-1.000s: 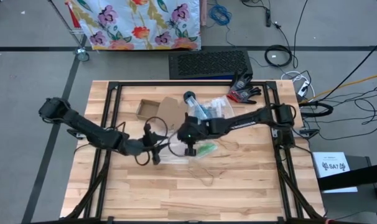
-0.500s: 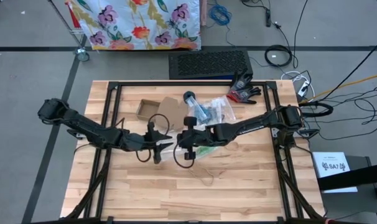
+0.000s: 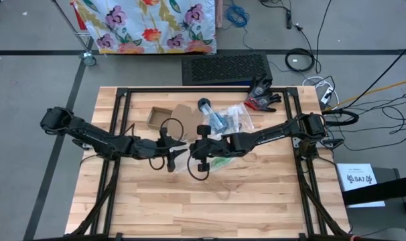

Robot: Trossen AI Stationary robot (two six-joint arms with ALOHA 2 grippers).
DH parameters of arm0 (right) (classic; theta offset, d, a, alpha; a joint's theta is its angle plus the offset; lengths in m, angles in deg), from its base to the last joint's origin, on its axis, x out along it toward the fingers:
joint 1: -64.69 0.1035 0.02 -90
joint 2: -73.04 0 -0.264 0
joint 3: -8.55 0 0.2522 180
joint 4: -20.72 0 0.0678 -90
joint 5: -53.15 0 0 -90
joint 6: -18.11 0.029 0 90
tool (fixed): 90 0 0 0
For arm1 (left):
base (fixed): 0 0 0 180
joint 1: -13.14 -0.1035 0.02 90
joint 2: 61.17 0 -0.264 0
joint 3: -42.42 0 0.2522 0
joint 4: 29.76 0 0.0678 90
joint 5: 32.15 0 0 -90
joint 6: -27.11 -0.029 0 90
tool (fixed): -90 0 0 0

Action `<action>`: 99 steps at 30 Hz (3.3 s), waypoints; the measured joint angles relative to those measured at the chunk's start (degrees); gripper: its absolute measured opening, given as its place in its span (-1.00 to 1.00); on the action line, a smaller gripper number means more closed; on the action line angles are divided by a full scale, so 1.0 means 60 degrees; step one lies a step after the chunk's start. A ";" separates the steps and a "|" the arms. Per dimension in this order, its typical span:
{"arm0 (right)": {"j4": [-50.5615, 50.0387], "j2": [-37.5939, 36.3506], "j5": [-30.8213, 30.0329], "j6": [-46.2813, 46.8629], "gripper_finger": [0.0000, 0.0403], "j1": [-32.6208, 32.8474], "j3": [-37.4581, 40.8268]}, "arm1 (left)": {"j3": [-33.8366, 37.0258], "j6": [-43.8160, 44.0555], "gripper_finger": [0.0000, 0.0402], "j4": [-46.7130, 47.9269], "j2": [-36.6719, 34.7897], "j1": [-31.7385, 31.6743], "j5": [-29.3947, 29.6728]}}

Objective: Sort rubber bands
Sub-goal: Open the transparent zip bag

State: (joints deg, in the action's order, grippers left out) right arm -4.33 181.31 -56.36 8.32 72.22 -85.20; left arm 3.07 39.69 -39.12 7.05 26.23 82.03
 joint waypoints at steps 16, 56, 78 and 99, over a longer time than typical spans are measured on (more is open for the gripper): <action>0.0488 0.0004 0.0045 -0.0224 -1.00 0.0015 0.0000 | 0.0000 -0.0251 -0.37 0.0002 0.0001 0.0000 -0.0149; -0.2775 -0.0527 -0.0575 0.2000 -1.00 0.0018 -0.0018 | 0.0007 -0.0248 -0.74 0.0044 0.0008 0.0003 -0.0171; -0.4547 -0.1118 -0.0941 0.3086 -1.00 0.0079 0.0000 | 0.0011 -0.0193 -0.74 -0.0264 -0.0130 0.0010 -0.0215; -0.3833 -0.1435 -0.1075 0.2351 -1.00 0.0387 0.0011 | 0.0011 -0.0265 -0.21 -0.0543 -0.0779 0.0003 -0.0514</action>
State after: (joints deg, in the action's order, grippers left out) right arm -27.33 172.70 -62.81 22.43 74.54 -85.13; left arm 3.14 38.09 -42.38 2.38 26.24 78.95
